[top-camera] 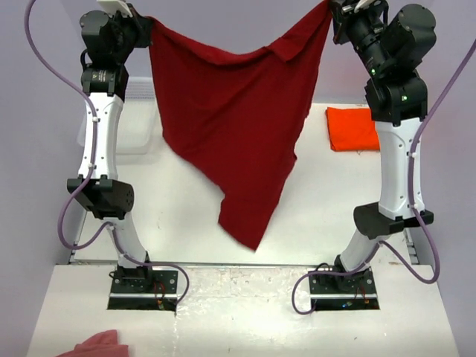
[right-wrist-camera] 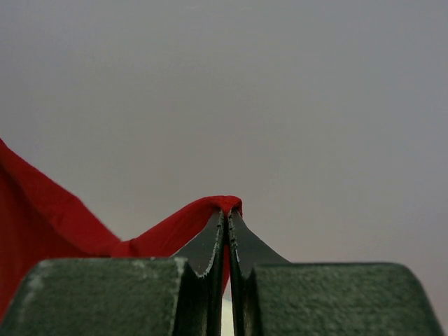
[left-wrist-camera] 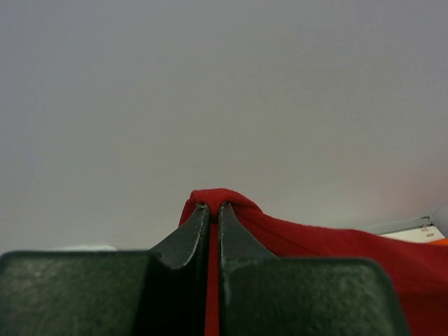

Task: Fold and stack the t-shirts
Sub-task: Flatten out the tshirt

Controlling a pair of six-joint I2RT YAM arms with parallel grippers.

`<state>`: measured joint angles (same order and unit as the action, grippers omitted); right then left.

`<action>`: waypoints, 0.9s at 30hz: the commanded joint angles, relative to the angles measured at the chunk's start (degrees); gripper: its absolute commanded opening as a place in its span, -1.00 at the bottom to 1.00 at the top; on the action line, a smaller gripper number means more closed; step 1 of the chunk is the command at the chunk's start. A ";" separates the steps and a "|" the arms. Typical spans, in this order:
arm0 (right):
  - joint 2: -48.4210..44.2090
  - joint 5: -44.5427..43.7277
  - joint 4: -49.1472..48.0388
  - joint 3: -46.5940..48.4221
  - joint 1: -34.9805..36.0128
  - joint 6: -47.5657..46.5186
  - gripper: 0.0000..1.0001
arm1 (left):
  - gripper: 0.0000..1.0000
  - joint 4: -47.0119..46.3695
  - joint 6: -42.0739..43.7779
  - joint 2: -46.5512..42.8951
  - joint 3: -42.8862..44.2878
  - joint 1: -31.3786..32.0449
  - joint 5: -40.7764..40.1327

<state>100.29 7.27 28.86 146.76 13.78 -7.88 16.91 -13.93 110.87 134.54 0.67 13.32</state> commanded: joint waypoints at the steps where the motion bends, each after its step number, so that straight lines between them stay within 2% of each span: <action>1: -5.27 1.70 -9.08 3.45 -0.16 0.32 -1.00 | -1.00 -9.51 -1.89 -4.87 4.16 -2.77 2.15; 6: -4.41 3.98 -9.79 2.75 -2.70 2.59 -1.00 | -1.00 -11.28 -3.99 -4.96 2.58 -5.41 3.72; 10: -2.12 5.39 -7.42 -0.05 -4.72 5.94 -1.00 | -1.00 -12.08 -4.61 -4.27 -5.67 -5.41 3.82; 12: -0.54 4.69 -2.62 -1.03 -5.34 7.43 -1.00 | -1.00 -10.32 -5.22 -2.77 -7.00 -5.41 2.94; 14: -0.36 4.16 0.65 -6.20 -5.43 10.15 -1.00 | -1.00 -8.47 -5.58 -0.57 -10.95 -5.41 4.16; 17: -2.98 2.22 9.60 -19.63 -4.82 16.47 -1.00 | -1.00 -5.14 -7.06 0.75 -18.76 -4.63 3.99; 18: -5.00 -0.21 9.11 -30.63 -3.95 17.88 -1.00 | -1.00 -3.82 -7.94 -0.03 -24.36 -4.45 3.56; 20: -11.22 -3.73 4.21 -44.65 0.77 20.17 -1.00 | -1.00 -3.02 -9.53 -2.57 -31.49 -3.49 2.59; 21: -17.35 -7.06 -0.17 -55.07 2.29 21.05 -1.00 | -1.00 -4.67 -9.71 -6.94 -39.97 -2.87 1.80; 23: -21.35 -6.74 0.05 -60.34 3.97 25.95 -1.00 | -1.00 -4.60 -10.67 -11.70 -47.05 -1.38 -2.68; 24: -23.80 -7.00 1.71 -62.71 4.06 27.81 -1.00 | -1.00 -4.08 -11.37 -15.73 -52.57 -1.37 -2.60; 27: -28.56 -11.39 6.46 -66.24 4.94 32.30 -1.00 | -1.00 -0.04 -15.41 -22.08 -60.76 -1.28 -2.34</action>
<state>85.14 1.78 36.58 78.83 18.94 16.62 17.30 -25.08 102.17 76.90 -0.78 12.32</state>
